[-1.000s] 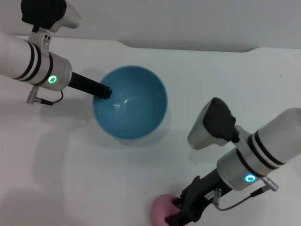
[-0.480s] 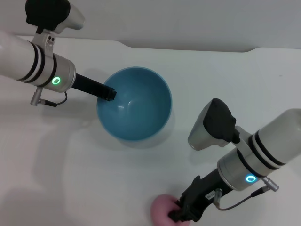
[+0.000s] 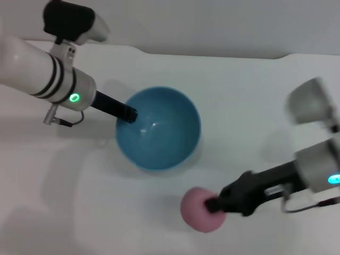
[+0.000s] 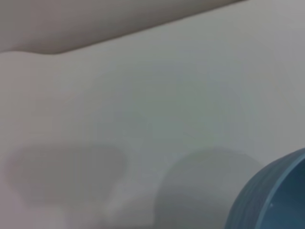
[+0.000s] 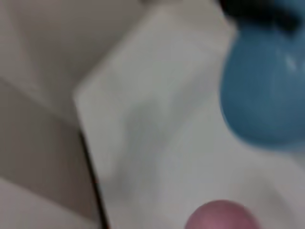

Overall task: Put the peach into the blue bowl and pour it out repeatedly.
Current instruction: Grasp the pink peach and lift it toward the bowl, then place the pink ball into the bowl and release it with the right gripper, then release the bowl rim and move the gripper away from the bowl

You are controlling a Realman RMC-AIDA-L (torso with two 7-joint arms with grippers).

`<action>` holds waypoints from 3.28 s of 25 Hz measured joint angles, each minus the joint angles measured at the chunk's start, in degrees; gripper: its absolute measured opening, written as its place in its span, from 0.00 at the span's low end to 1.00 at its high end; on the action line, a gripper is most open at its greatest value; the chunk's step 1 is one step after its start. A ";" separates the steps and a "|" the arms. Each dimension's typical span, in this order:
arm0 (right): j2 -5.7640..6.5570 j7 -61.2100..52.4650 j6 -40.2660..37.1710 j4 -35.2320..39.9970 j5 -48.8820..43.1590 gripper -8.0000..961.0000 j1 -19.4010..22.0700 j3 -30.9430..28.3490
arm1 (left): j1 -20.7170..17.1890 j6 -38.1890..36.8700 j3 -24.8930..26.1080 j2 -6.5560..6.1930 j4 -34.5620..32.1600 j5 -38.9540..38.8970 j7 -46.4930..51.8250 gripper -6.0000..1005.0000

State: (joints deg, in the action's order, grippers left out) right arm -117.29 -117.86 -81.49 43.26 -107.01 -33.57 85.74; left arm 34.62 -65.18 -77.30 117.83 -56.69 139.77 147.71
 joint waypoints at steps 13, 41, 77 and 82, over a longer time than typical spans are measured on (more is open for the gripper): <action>-0.78 8.00 -20.91 11.08 -0.58 0.05 5.81 -29.70 | 5.25 -2.65 -14.23 0.61 0.09 -0.22 6.27 0.00; -1.37 5.82 -12.93 10.56 -6.89 0.33 4.40 -22.55 | 8.55 -5.80 -18.02 0.92 -0.55 -1.89 8.85 0.00; -1.09 6.65 -2.11 6.14 -2.22 0.38 9.21 -39.30 | 8.92 -0.68 -27.45 1.26 2.42 -6.33 10.41 0.11; -1.09 6.67 -2.20 5.92 -2.24 0.38 9.34 -39.17 | 8.74 -1.00 -26.30 1.05 1.08 -6.37 10.39 0.32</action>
State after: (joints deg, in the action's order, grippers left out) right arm -118.39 -111.19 -83.69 49.18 -109.25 -24.22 46.57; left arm 43.37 -66.18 -103.60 118.87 -55.60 133.40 158.10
